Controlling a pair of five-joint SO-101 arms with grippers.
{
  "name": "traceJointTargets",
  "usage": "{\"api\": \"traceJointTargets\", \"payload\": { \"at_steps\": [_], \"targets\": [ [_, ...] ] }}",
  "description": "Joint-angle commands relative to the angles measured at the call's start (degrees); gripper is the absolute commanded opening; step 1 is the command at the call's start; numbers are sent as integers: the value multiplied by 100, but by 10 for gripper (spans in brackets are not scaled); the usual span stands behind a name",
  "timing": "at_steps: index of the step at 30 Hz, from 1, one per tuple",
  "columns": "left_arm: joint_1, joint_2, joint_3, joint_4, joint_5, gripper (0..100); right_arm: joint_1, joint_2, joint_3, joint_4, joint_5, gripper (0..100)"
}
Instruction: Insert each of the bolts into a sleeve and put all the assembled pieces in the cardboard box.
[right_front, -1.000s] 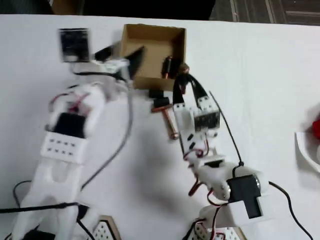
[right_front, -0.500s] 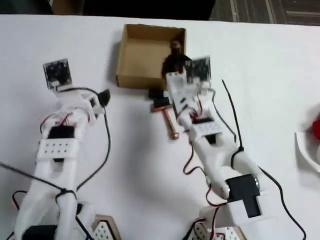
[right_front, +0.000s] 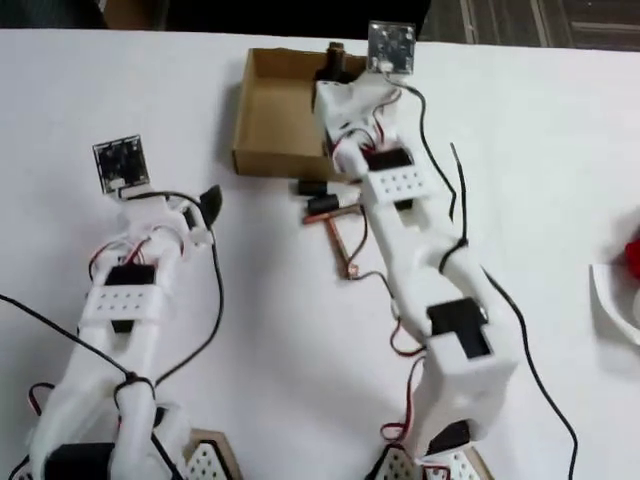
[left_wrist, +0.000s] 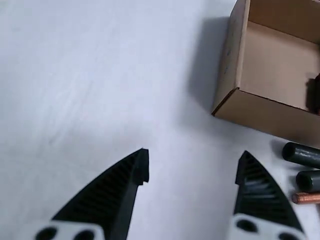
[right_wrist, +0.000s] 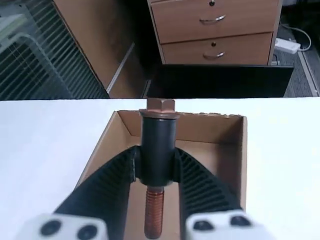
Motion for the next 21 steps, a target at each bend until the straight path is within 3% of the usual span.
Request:
{"api": "traceJointTargets", "payload": {
  "at_steps": [1,15,21],
  "targets": [
    [-26,-18,-22,-114,-35,293,-48,382,-1081,347,-70,20],
    [-18,-18,-4,-79,-35,293,-48,3125,-5433,3002,-519,20],
    [-18,-9,-4,-79,-35,293,-48,4110,-6743,3495,-519,20]
  ]
}}
